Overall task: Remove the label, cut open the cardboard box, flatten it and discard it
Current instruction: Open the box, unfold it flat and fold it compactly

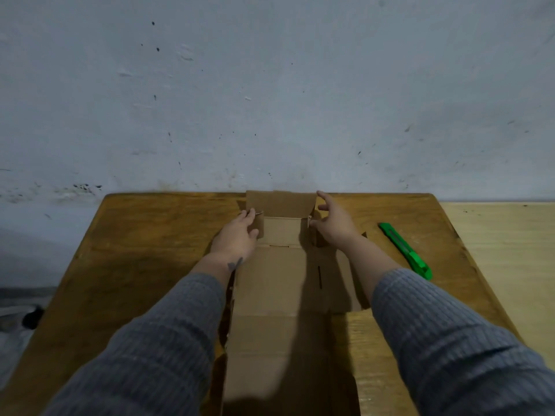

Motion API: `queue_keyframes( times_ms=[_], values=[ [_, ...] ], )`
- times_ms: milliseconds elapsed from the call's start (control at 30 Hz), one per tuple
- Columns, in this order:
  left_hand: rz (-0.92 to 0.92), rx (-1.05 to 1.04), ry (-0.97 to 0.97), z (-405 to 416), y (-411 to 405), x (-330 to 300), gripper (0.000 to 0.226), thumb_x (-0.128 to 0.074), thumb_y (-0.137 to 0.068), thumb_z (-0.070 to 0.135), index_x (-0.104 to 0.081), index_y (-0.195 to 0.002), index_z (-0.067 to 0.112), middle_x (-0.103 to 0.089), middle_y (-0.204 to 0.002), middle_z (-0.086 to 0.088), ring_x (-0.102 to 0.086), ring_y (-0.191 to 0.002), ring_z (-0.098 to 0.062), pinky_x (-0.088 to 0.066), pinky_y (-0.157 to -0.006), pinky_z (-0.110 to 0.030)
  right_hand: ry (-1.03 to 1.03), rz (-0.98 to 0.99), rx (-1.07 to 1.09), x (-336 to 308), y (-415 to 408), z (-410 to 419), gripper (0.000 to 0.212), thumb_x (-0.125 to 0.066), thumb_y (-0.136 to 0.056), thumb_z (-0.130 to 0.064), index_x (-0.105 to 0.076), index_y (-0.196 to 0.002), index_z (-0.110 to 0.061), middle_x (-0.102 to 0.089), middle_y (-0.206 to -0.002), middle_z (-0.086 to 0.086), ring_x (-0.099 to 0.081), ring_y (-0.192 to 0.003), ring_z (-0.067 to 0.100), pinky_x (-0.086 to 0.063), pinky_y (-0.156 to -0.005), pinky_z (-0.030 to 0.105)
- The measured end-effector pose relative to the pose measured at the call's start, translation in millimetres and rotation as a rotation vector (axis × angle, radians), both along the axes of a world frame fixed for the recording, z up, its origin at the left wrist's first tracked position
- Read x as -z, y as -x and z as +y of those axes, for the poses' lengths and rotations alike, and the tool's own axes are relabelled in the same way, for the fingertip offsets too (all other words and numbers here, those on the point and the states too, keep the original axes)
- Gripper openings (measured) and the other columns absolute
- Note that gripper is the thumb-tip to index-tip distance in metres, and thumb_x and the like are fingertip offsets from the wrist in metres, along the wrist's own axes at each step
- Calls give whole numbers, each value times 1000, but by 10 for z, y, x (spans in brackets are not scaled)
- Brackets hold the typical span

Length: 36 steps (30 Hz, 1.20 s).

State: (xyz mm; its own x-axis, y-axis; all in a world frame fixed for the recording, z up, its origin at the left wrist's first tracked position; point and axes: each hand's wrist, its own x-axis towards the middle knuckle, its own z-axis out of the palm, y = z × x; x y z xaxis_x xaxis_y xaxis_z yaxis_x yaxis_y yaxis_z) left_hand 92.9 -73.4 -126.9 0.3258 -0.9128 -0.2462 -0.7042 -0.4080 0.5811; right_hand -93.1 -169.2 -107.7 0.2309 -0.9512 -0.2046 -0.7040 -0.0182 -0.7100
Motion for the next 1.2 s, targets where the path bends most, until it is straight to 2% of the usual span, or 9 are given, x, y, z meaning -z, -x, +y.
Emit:
queue_keyframes(
  times_ms=[133,200,300,467,600,733,967,1067,1200],
  values=[
    [-51,-46,-13,-12,11,0,61,-52,-98,29,-23,-151,31,-33,-155,1,-36,-139,-22,-36,-110,-45,54,72,-108,11,-15,-69,79,-71,-80,-7,-30,-145,-26,-45,-143,6,-52,-121,27,-48,-97,41],
    [-91,-101,-20,-25,81,-3,73,-56,-95,29,-11,-153,29,-43,-148,-4,-47,-130,-25,-45,-101,-45,73,87,-138,30,-27,-98,71,-72,-79,-8,-36,-137,-25,-53,-134,6,-56,-112,28,-49,-92,40],
    [-149,-188,-37,-55,230,7,90,-61,-92,20,5,-152,27,-45,-145,-8,-49,-126,-28,-45,-98,-48,95,121,-179,47,-41,-117,63,-73,-78,-10,-39,-130,-22,-60,-119,8,-58,-108,29,-48,-87,40],
    [-215,-177,-84,-57,362,43,90,-51,-95,20,21,-150,20,-20,-160,-6,-24,-144,-25,-23,-114,-51,252,294,-308,64,-31,-100,57,-68,-81,-14,-42,-131,-21,-57,-125,7,-52,-114,29,-44,-91,40],
    [-154,-83,-81,51,238,171,87,-26,-94,62,30,-146,20,23,-159,2,18,-147,-19,12,-110,-62,353,361,-380,93,-58,-61,48,-61,-86,-20,-45,-131,-23,-61,-120,6,-50,-114,29,-41,-89,39],
    [-141,-58,32,122,200,172,89,-8,-80,74,42,-135,26,45,-146,6,35,-139,-18,19,-107,-61,480,431,-422,115,-80,14,37,-57,-89,-20,-50,-125,-27,-64,-117,2,-53,-110,25,-44,-91,41],
    [-228,61,54,200,158,237,63,-4,-96,55,24,-147,33,40,-151,7,35,-140,-21,19,-110,-59,478,536,-439,53,-94,134,27,-60,-88,-31,-49,-110,-21,-67,-105,5,-58,-102,28,-41,-87,38],
    [-151,35,108,233,141,244,55,-11,-102,42,14,-150,36,33,-155,9,27,-144,-18,11,-115,-57,389,501,-435,97,-139,193,34,-61,-88,-25,-45,-117,-19,-65,-112,7,-59,-104,31,-40,-87,39],
    [-165,11,120,270,151,284,60,-15,-102,39,24,-147,31,29,-157,6,23,-145,-17,9,-117,-55,395,459,-445,124,-138,212,49,-61,-87,-23,-45,-133,-29,-61,-127,2,-56,-114,29,-42,-92,39]
  ],
)
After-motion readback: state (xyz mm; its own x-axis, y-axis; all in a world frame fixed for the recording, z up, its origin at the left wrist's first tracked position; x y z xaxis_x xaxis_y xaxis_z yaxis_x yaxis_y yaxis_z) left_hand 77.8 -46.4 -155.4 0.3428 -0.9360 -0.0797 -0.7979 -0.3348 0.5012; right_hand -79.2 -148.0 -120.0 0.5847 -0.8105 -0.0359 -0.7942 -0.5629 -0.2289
